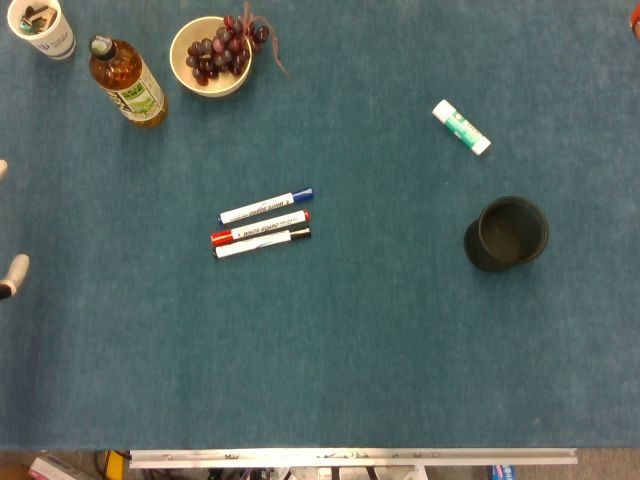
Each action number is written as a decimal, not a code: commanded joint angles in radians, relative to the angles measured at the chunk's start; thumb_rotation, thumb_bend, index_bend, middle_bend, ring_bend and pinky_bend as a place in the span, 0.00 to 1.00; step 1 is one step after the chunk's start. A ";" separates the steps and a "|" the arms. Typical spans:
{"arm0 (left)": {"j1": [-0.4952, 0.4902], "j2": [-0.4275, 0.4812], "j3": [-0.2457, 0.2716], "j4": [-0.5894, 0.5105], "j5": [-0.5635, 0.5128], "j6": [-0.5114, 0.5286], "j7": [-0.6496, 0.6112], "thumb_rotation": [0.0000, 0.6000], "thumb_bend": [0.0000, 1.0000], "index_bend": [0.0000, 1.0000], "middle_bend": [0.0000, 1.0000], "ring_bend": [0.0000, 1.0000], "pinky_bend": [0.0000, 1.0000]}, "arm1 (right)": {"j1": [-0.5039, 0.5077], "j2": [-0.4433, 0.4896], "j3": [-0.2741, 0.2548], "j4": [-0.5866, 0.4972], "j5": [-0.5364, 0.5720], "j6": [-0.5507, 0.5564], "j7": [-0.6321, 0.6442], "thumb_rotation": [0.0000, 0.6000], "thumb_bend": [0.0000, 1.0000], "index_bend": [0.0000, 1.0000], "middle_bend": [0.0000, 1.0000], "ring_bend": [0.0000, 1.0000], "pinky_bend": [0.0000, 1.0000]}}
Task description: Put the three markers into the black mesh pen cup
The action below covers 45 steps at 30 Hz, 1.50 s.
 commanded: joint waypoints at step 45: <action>-0.004 0.045 0.022 0.008 0.023 -0.027 -0.092 1.00 0.25 0.00 0.00 0.01 0.02 | 0.266 -0.318 -0.079 0.317 -0.114 -0.359 0.896 1.00 0.00 0.26 0.32 0.17 0.15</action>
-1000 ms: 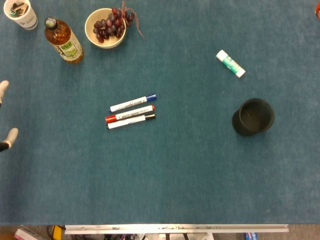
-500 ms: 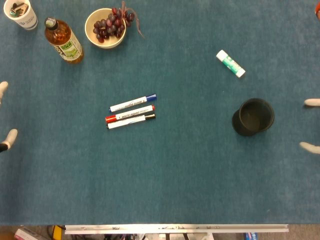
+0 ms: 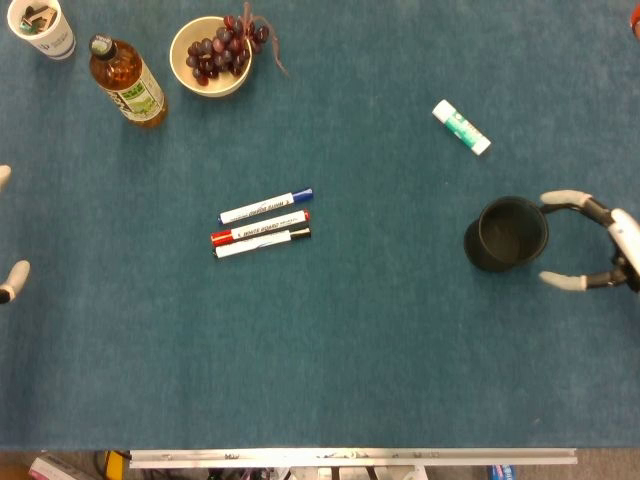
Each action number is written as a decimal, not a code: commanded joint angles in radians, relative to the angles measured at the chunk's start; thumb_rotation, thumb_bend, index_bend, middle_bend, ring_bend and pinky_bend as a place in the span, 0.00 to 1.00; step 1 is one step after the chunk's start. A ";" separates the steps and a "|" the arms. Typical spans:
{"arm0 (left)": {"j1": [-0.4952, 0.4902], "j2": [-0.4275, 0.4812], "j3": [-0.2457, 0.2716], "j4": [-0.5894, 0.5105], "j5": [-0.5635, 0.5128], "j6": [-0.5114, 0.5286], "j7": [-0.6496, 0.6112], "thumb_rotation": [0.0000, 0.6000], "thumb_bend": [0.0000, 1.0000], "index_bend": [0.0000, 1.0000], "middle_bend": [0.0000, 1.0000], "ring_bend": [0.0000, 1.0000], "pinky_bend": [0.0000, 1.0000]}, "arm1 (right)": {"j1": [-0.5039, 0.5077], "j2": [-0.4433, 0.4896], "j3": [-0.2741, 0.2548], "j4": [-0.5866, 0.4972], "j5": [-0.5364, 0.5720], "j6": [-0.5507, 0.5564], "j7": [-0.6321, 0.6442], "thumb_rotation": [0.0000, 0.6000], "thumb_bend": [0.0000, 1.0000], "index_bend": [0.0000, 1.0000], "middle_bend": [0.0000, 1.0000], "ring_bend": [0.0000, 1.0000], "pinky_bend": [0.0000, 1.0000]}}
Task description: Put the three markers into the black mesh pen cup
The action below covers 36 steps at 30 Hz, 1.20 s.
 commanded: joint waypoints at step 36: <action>-0.001 0.057 0.025 -0.028 0.024 -0.027 -0.059 1.00 0.25 0.00 0.00 0.01 0.02 | 0.136 -0.276 -0.001 0.255 -0.024 0.006 0.024 1.00 0.14 0.33 0.37 0.26 0.26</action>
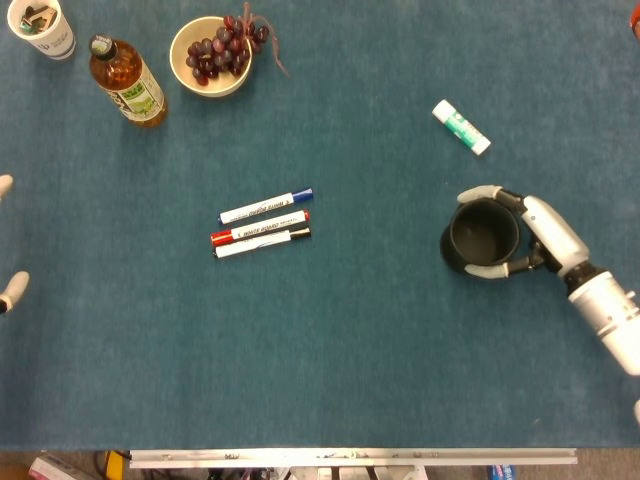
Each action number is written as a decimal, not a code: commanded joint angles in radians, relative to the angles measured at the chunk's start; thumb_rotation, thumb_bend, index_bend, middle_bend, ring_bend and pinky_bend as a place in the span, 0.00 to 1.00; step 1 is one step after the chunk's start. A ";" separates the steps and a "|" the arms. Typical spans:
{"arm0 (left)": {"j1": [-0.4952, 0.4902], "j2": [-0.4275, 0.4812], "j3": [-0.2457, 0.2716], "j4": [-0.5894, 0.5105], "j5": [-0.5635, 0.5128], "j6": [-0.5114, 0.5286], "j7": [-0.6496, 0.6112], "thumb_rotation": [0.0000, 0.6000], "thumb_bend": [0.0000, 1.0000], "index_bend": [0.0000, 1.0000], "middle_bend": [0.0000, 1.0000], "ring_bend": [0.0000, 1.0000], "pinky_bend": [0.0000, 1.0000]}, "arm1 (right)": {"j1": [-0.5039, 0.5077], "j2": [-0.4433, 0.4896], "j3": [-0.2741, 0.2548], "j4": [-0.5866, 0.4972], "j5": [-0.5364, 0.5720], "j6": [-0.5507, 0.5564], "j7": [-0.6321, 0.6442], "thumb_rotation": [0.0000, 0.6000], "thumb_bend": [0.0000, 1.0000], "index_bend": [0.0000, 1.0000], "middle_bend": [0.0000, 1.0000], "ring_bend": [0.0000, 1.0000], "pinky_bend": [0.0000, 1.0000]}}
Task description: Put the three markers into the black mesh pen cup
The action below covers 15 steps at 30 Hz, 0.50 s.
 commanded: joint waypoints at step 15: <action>-0.032 0.034 -0.010 -0.014 0.022 -0.025 0.002 1.00 0.25 0.00 0.00 0.02 0.02 | 0.042 -0.012 0.016 -0.004 -0.029 0.109 0.180 1.00 0.25 0.36 0.40 0.36 0.41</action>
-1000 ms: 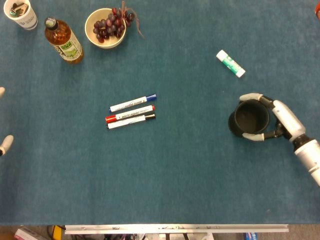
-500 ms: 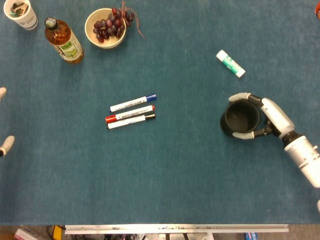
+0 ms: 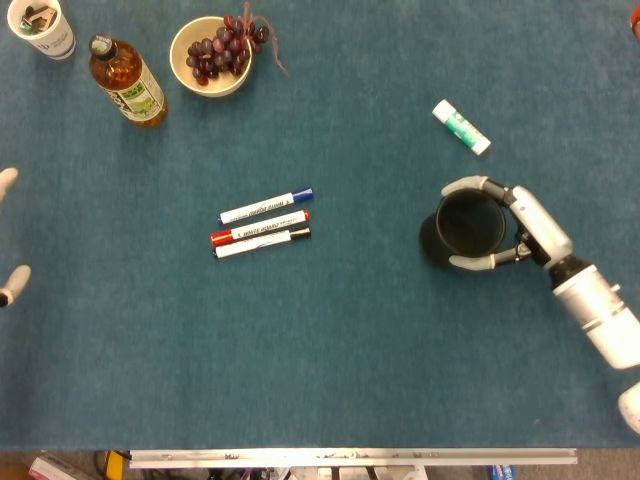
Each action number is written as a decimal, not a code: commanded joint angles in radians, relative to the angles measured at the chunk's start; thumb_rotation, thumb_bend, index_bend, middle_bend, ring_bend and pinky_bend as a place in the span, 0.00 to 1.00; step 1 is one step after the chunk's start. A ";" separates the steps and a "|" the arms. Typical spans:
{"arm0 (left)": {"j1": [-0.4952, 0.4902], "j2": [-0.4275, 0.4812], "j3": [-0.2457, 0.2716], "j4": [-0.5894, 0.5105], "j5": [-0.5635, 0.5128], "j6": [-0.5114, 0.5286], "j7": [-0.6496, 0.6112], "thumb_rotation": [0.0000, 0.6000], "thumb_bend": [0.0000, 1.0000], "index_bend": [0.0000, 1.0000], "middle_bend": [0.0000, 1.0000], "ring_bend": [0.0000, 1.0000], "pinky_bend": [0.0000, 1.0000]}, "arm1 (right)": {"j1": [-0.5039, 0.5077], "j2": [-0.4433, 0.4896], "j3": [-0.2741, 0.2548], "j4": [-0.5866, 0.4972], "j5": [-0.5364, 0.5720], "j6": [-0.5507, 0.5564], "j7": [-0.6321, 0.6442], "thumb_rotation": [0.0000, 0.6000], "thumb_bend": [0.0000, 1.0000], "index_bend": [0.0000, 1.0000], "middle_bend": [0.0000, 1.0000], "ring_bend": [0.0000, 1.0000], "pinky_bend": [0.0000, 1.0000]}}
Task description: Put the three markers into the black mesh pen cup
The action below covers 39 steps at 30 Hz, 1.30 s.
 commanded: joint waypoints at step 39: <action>-0.398 -0.301 -0.056 0.296 -0.010 -0.459 -0.048 1.00 0.25 0.39 0.20 0.17 0.08 | -0.003 0.426 0.051 -0.435 0.058 0.057 -0.031 1.00 0.25 0.38 0.41 0.37 0.41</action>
